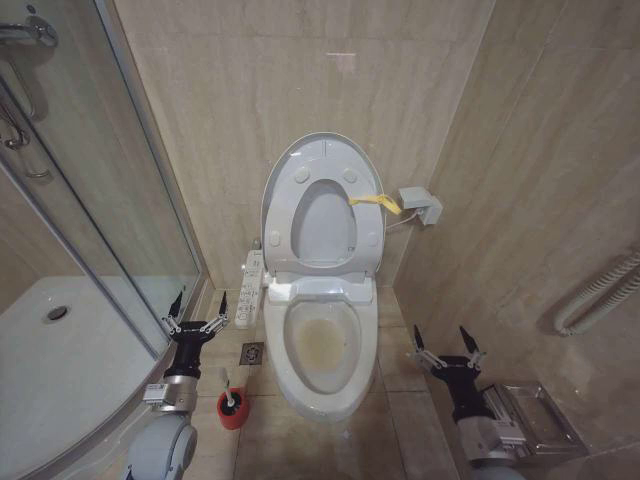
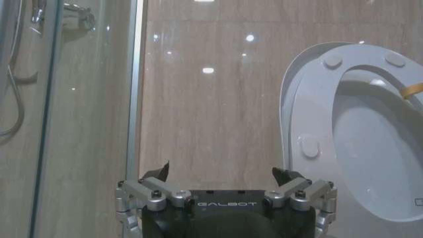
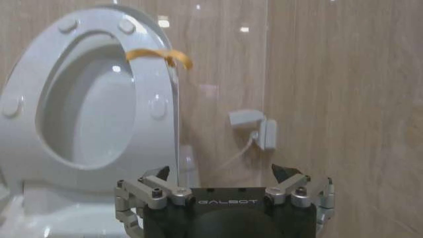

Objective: Open the toilet lid, clean the toilet bowl with a toilet brush, close the toilet lid, and flush.

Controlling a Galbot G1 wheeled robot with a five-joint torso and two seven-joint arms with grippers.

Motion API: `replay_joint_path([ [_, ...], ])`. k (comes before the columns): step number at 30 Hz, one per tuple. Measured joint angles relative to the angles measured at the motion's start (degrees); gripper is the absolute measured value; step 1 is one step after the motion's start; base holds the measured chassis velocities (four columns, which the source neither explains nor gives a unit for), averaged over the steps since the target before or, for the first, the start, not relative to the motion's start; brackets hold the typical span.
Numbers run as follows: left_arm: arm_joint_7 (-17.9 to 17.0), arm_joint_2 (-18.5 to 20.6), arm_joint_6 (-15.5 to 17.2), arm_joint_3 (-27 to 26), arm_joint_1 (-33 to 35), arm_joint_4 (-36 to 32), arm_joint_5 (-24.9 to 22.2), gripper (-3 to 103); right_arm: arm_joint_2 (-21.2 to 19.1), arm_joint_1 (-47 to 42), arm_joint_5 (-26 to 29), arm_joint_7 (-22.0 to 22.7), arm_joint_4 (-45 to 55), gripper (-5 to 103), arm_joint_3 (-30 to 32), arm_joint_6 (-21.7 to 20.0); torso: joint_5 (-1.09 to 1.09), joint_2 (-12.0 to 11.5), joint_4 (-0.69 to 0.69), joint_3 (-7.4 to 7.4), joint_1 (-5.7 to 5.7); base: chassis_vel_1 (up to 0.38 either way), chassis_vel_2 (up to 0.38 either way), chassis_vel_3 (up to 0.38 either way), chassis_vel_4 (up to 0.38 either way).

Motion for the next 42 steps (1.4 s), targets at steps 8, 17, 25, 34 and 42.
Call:
replay_joint_path([
  [8,0.0,0.0,0.0,0.01,0.0,0.0,0.0,100,-2.68,10.79,3.34,-0.03,-6.83,100,-0.02,-0.31,0.03,-0.01,-0.03,0.01,0.01,0.0,0.0,0.0,0.0],
  [17,0.0,0.0,0.0,0.02,0.0,0.0,0.0,100,-7.38,25.08,7.45,-0.03,-17.8,100,-1.37,-1.48,0.03,-0.02,0.0,0.02,0.02,0.0,0.0,0.0,0.0],
  [25,-0.01,0.01,0.0,0.01,0.0,0.0,0.0,100,-9.29,35.8,10.2,0.78,-24.8,100,-2.33,-4.65,0.02,-0.02,-0.05,0.02,0.02,0.0,0.0,0.0,0.0],
  [34,0.0,0.0,0.0,0.02,0.0,0.0,-0.01,100,-8.91,50.69,7.49,1.31,-34.17,100,-6.63,-6.02,0.0,-0.02,0.0,0.02,0.02,0.0,0.0,0.0,0.0],
  [42,0.0,0.0,0.0,0.01,0.0,0.0,0.0,100,-6.89,58.57,5.45,1.02,-42.04,100,-8.72,-5.8,0.02,-0.02,-0.01,0.01,0.02,0.0,0.0,0.0,0.0],
])
